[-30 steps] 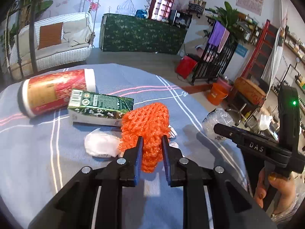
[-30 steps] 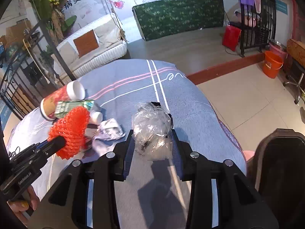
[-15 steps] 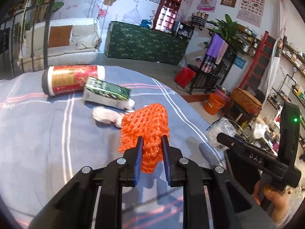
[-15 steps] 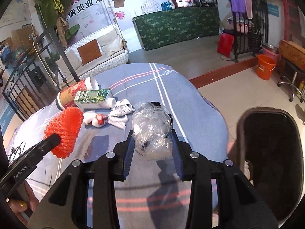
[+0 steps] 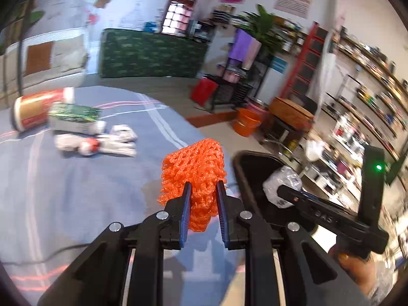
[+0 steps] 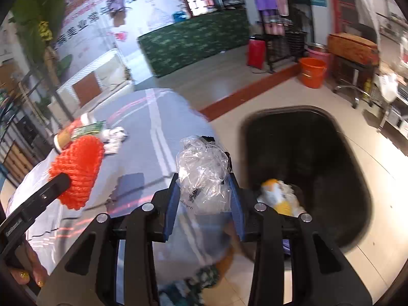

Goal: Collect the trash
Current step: 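Release clear bag into the bin with right tool while left tool carries orange net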

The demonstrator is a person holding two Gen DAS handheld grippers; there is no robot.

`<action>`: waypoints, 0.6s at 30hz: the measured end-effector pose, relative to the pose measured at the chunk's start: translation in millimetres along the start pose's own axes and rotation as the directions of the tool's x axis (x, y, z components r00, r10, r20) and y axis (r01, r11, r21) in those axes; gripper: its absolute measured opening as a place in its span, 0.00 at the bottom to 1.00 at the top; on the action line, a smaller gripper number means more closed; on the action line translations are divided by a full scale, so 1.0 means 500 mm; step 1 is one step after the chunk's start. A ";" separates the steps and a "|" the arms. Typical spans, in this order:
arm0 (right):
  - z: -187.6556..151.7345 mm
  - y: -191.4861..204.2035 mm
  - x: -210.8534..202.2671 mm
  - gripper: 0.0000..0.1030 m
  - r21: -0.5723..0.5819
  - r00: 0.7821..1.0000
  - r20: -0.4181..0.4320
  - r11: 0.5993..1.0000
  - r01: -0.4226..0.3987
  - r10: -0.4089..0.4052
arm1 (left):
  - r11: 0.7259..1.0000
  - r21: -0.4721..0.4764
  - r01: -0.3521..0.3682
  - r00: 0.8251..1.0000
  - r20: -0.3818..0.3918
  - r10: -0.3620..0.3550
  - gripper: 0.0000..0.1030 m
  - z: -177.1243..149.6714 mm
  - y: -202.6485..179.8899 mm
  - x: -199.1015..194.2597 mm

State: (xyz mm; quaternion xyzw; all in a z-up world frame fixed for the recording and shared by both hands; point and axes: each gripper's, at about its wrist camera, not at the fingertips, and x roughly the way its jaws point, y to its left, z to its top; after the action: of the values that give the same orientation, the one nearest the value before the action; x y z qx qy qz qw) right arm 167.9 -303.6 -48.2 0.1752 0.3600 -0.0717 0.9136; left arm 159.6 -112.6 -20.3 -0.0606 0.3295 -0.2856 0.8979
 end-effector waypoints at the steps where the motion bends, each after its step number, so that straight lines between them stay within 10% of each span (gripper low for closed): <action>1: -0.002 -0.013 -0.004 0.36 0.007 1.000 0.002 1.000 0.015 -0.015 | 1.000 0.018 0.019 1.000 -0.009 -0.019 0.19 -0.002 -0.017 0.007; 18: -0.010 -0.163 0.018 0.36 0.090 0.981 -0.039 0.977 0.194 -0.191 | 0.970 0.145 0.197 0.978 -0.098 -0.184 0.19 -0.018 -0.180 0.097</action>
State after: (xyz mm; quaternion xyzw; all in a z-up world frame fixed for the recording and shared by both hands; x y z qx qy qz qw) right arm 150.3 -377.7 -79.5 0.1831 0.3855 -0.1738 0.8875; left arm 141.4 -213.4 -27.6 -0.0104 0.3363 -0.3976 0.8537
